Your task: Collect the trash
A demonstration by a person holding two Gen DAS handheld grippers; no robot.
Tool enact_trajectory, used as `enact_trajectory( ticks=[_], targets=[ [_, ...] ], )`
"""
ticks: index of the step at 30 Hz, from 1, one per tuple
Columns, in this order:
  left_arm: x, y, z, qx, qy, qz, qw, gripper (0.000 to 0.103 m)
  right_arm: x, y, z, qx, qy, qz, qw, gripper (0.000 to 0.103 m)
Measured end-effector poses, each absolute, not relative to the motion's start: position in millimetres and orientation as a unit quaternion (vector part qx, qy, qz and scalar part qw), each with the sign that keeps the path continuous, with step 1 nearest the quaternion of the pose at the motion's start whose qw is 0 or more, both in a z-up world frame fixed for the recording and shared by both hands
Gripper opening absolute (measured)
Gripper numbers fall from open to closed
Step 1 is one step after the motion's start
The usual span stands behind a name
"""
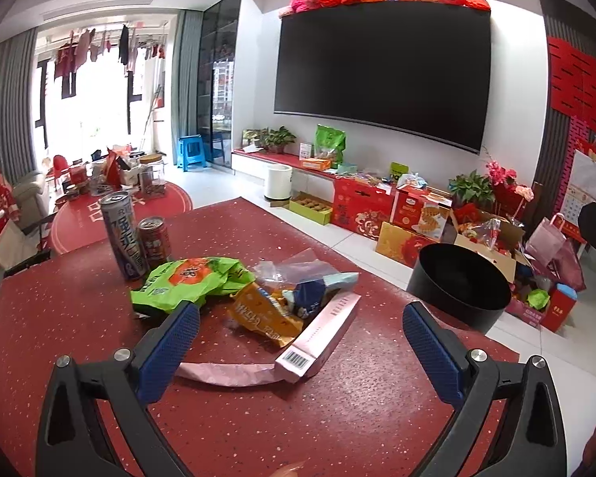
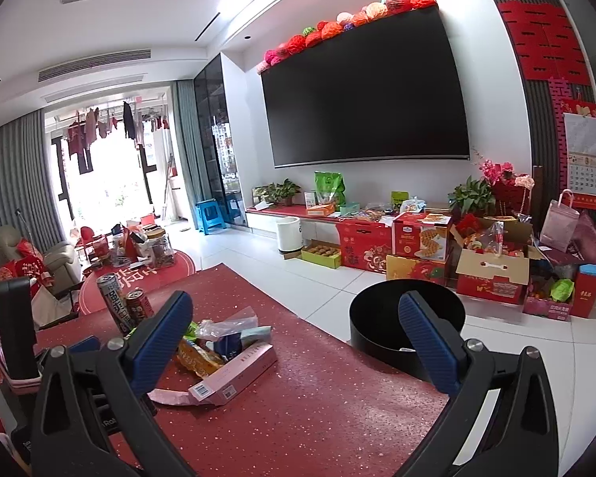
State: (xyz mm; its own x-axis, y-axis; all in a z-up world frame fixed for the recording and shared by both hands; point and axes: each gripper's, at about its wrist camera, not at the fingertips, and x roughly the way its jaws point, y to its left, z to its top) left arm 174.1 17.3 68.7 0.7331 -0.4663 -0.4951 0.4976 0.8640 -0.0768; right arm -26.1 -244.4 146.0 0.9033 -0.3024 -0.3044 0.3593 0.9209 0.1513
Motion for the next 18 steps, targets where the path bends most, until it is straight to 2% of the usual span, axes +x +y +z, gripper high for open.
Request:
enact_trajectory(
  ticks=[18],
  targets=[
    [162.3,-0.5,76.0,0.049,0.245,-0.259,0.933,0.103,-39.7,-265.4,145.0,0.13,0.126,-0.18,0.967,0.103]
  ],
)
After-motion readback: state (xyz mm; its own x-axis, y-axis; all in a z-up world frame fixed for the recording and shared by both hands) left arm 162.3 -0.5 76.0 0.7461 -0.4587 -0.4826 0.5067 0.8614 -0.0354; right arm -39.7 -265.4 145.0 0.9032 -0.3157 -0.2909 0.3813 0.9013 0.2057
